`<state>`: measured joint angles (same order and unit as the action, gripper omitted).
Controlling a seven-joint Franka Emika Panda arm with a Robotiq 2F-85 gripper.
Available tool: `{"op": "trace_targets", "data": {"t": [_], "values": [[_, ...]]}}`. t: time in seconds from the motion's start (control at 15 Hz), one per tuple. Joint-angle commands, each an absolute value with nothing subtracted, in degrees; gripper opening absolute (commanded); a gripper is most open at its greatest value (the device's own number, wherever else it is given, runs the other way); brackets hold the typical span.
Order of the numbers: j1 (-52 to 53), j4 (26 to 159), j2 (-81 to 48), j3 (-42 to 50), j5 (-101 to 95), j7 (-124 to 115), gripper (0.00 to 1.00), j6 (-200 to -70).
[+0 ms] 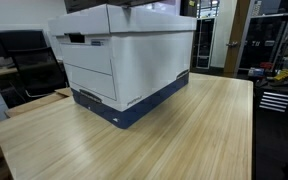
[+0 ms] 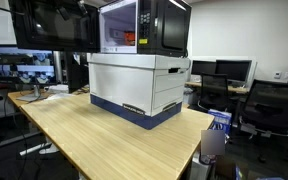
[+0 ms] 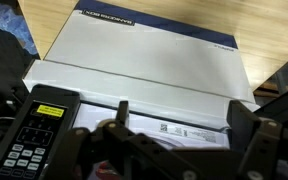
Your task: Open the door of the microwave, then remove the bowl from the microwave
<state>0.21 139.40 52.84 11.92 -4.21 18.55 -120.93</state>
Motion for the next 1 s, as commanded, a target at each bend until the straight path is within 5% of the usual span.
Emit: {"op": "trace_targets", "data": {"t": [0.0,0.47,0.93], "values": [[0.1,139.2,52.7,11.8,-4.1,18.6,1.00,-120.8],[0.6,138.8,52.0,12.1,-4.1,19.5,1.00,-121.4],[7.8,132.8,40.6,17.9,-3.3,30.7,1.00,-136.7]]}}
